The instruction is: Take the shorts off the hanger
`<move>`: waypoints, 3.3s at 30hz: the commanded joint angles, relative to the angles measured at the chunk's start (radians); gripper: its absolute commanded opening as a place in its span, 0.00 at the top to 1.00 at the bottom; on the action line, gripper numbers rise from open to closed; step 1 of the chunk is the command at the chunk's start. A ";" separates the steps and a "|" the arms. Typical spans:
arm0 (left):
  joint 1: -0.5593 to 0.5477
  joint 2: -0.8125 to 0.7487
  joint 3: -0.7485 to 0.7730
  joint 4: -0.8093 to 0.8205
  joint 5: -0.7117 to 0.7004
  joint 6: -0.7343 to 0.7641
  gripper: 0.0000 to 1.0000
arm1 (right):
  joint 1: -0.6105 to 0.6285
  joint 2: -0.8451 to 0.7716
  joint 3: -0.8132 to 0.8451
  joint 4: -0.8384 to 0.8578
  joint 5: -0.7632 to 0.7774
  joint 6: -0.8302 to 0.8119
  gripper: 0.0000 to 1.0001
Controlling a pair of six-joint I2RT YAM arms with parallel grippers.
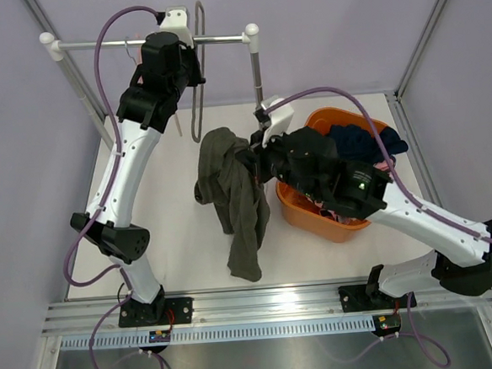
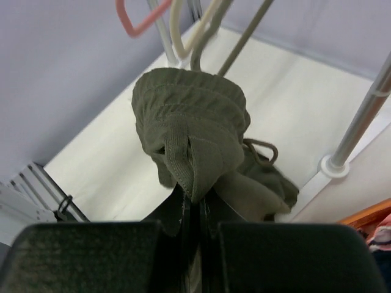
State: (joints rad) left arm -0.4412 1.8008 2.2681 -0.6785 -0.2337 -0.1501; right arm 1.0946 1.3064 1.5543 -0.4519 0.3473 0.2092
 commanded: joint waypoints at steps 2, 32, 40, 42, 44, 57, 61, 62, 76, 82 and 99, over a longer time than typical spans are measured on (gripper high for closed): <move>0.004 -0.084 -0.024 0.059 0.030 0.011 0.94 | 0.010 -0.059 0.240 -0.037 0.048 -0.086 1.00; 0.004 -0.190 -0.156 -0.039 0.120 0.032 0.93 | -0.470 0.166 0.739 0.088 0.282 -0.427 1.00; 0.006 -0.241 -0.249 -0.030 0.128 0.029 0.93 | -0.567 0.124 0.486 0.084 0.226 -0.262 1.00; 0.006 -0.250 -0.260 -0.029 0.125 0.030 0.93 | -0.581 0.090 0.364 0.088 0.214 -0.217 1.00; 0.006 -0.255 -0.259 -0.033 0.122 0.034 0.93 | -0.587 0.024 0.273 0.087 0.219 -0.121 1.00; 0.006 -0.251 -0.259 -0.053 0.135 0.037 0.92 | -0.605 -0.042 -0.368 -0.002 0.138 0.303 1.00; 0.006 -0.251 -0.246 -0.061 0.140 0.041 0.92 | -0.611 -0.068 -0.483 0.025 0.081 0.387 0.99; 0.006 -0.251 -0.246 -0.064 0.142 0.044 0.92 | -0.610 -0.082 -0.531 0.036 0.067 0.400 0.99; 0.019 -0.242 -0.223 -0.116 0.169 0.072 0.89 | -0.615 -0.243 -0.729 0.096 0.011 0.513 0.75; 0.104 -0.233 -0.190 -0.116 0.378 0.049 0.86 | -0.614 -0.376 -0.683 0.090 0.038 0.428 0.47; 0.153 -0.124 -0.108 -0.035 0.459 -0.046 0.86 | -0.615 -0.476 -0.516 0.012 0.021 0.288 0.29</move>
State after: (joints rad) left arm -0.2859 1.6817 2.1647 -0.7601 0.2035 -0.1722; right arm 0.4839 0.8310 0.9947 -0.4194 0.3641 0.5331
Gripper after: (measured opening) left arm 0.142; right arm 0.705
